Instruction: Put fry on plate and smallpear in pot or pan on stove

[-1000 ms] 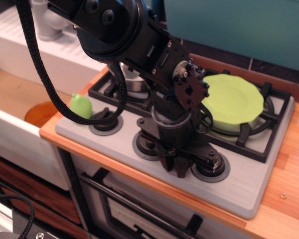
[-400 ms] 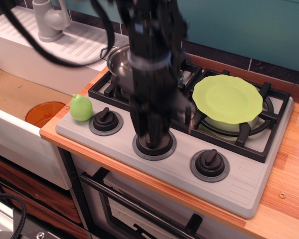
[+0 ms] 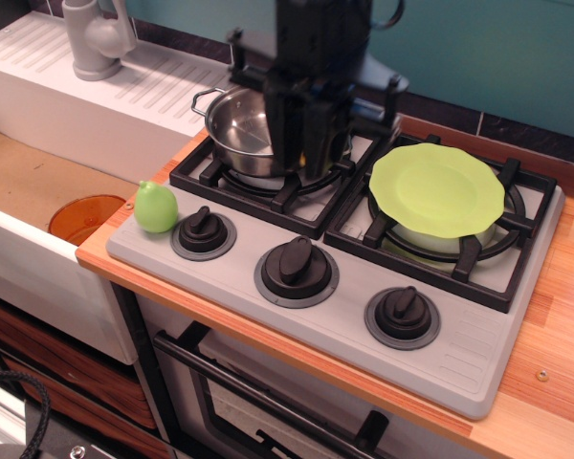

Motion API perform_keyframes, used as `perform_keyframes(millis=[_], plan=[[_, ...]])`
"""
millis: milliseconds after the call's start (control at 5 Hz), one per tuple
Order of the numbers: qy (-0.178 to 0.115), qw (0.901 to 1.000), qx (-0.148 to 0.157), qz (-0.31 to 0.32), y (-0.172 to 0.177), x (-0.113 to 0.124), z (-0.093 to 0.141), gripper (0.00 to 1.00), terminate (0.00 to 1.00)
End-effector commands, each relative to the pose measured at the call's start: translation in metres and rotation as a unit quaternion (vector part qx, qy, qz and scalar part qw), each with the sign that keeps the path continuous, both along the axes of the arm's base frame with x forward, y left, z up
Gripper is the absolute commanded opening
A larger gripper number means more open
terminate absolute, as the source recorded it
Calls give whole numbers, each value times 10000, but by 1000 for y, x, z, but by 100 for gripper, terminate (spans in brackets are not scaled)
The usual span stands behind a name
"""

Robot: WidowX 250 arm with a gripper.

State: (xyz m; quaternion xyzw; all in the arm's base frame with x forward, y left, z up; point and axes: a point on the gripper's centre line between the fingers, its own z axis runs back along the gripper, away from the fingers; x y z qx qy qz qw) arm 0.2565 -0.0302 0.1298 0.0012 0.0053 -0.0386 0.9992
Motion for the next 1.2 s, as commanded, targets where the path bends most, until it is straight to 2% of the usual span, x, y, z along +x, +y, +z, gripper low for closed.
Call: perform_keyframes(millis=[0, 200, 600, 800, 1000], plan=[[-280, 9996, -19, 37, -20, 50, 4, 0, 0], [-366, 9993, -82, 45, -29, 69, -7, 0, 0], [-543, 9984, -169, 56, -41, 81, -31, 0, 0], [-557, 9983, -165, 23, -43, 80, -35, 100, 0], [-602, 9980, -190, 31, -44, 80, -39, 100, 0]])
